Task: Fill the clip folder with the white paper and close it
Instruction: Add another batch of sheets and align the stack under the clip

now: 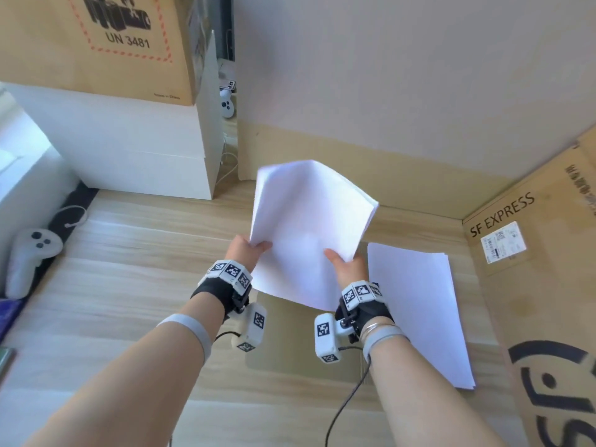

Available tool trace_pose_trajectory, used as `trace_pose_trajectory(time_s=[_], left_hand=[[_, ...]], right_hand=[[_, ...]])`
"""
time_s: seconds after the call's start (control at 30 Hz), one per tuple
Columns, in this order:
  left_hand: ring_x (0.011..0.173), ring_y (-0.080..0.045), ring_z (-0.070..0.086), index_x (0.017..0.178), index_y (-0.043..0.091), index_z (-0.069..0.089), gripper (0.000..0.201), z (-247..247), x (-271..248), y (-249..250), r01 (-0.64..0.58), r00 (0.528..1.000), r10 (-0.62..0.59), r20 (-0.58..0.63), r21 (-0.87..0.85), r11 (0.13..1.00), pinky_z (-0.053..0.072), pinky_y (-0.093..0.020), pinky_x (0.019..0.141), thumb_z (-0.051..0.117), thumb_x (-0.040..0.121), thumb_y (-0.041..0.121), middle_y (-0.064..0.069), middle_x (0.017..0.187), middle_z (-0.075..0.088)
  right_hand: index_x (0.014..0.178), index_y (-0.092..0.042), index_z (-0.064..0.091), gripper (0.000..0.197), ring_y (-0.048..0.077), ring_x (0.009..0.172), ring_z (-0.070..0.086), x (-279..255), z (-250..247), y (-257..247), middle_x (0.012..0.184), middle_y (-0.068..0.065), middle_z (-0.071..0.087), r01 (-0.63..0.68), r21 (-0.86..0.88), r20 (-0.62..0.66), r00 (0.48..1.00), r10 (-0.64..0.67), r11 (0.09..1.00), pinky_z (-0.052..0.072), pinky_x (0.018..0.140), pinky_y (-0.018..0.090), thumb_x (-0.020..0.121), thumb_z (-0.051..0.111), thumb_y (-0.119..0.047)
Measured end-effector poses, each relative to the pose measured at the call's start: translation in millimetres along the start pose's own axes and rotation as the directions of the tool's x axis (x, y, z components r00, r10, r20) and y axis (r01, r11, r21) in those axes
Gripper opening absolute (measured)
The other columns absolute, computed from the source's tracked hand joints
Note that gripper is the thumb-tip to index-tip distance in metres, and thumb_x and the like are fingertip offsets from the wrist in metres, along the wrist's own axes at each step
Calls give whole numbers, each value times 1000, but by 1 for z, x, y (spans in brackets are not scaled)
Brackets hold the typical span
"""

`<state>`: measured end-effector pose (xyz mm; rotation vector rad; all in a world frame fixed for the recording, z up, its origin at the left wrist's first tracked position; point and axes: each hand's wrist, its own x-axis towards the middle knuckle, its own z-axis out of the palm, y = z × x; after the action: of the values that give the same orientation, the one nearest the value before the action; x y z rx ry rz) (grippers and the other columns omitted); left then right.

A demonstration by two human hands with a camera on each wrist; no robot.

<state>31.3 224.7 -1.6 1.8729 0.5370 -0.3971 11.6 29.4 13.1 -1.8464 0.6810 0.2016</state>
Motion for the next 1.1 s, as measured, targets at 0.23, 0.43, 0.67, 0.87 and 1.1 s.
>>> trace_pose_trajectory(time_s=[0.23, 0.43, 0.67, 0.87, 1.1], left_hand=[[113, -31, 58, 133, 0, 49, 92, 59, -23, -14, -125, 890, -103, 443, 455, 882, 42, -37, 100, 32, 81, 74, -19, 132, 57], [150, -25, -3, 152, 24, 10, 77, 98, -23, -50, -399, 787, -115, 607, 641, 656, 5, -47, 120, 15, 87, 66, -2, 161, 8], [150, -21, -3, 151, 28, 13, 52, 72, -15, -83, -423, 869, -5, 494, 751, 507, 9, -41, 120, 26, 101, 38, 9, 161, 1], [150, -18, 4, 147, 27, 24, 51, 24, -5, -100, -296, 949, 49, 313, 822, 486, 15, -48, 119, 31, 99, 42, 12, 159, 10], [130, -30, 37, 130, 14, 45, 37, 44, -15, -64, -139, 989, 23, 149, 848, 511, 34, -43, 110, 39, 97, 30, -9, 138, 42]], right_hand=[[112, 9, 62, 34, 33, 108, 62, 29, -69, 35, 117, 22, 65, -130, -89, -151, 982, 116, 988, 40, 79, 26, 84, 66, -10], [116, 8, 59, 37, 22, 89, 52, 28, -112, 72, 122, 21, 62, -277, -190, -126, 958, 256, 942, 37, 77, 26, 85, 64, -12], [121, 5, 55, 43, 26, 89, 52, 24, -123, 96, 116, 17, 62, -388, -257, -96, 921, 377, 885, 37, 77, 28, 86, 64, -18], [134, 3, 39, 65, 34, 118, 53, 18, -124, 100, 133, 19, 52, -446, -319, -83, 892, 445, 836, 42, 92, 36, 83, 67, -27], [141, 3, 29, 71, 35, 129, 44, 23, -117, 98, 143, 20, 41, -440, -410, -58, 887, 458, 799, 39, 102, 39, 86, 64, -27]])
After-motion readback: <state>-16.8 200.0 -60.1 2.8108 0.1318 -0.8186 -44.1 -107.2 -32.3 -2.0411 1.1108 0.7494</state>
